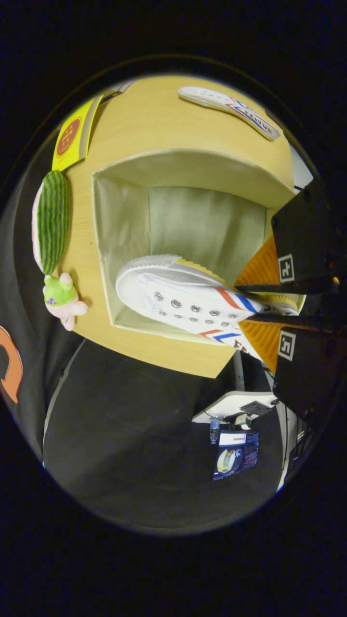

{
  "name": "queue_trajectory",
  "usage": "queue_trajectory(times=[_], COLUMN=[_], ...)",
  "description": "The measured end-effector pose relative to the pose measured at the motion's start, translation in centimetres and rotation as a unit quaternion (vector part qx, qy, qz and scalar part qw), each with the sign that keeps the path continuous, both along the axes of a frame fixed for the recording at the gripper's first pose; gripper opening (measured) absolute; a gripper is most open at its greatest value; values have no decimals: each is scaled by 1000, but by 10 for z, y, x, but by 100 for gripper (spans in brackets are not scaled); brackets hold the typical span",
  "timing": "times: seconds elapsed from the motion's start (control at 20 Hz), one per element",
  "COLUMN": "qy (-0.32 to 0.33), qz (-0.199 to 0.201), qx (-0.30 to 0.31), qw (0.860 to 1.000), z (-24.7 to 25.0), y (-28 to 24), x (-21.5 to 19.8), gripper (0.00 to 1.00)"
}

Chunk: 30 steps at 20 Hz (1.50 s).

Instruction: Open the storage box then place both shoes into the box .Put the left shoe in first, then the right shoe, with the right side of both shoes facing outward in a uniform manner.

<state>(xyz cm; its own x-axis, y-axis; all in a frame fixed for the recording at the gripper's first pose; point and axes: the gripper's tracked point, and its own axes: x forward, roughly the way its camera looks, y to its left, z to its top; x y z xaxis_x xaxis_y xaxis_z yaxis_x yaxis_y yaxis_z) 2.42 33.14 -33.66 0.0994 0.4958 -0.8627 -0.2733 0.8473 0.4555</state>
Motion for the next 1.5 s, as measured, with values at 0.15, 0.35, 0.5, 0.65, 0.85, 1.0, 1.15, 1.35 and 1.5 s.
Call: queue_trajectory(times=[0.15,0.35,0.5,0.65,0.85,1.0,1.15,1.35,1.5], qy=[23,-38,-102,-174,-249,-293,-299,-277,-248], qz=[-4,16,29,41,45,17,-22,-89,-122], qx=[33,26,23,15,8,-16,-44,-73,-91], qw=[999,999,994,984,967,956,953,954,957], z=[1,21,51,83,121,132,125,105,82], y=[10,6,-7,-31,-83,-142,-204,-293,-350], x=[-3,9,19,30,39,52,60,58,50], gripper=[57,98,98,98,98,99,99,99,99])
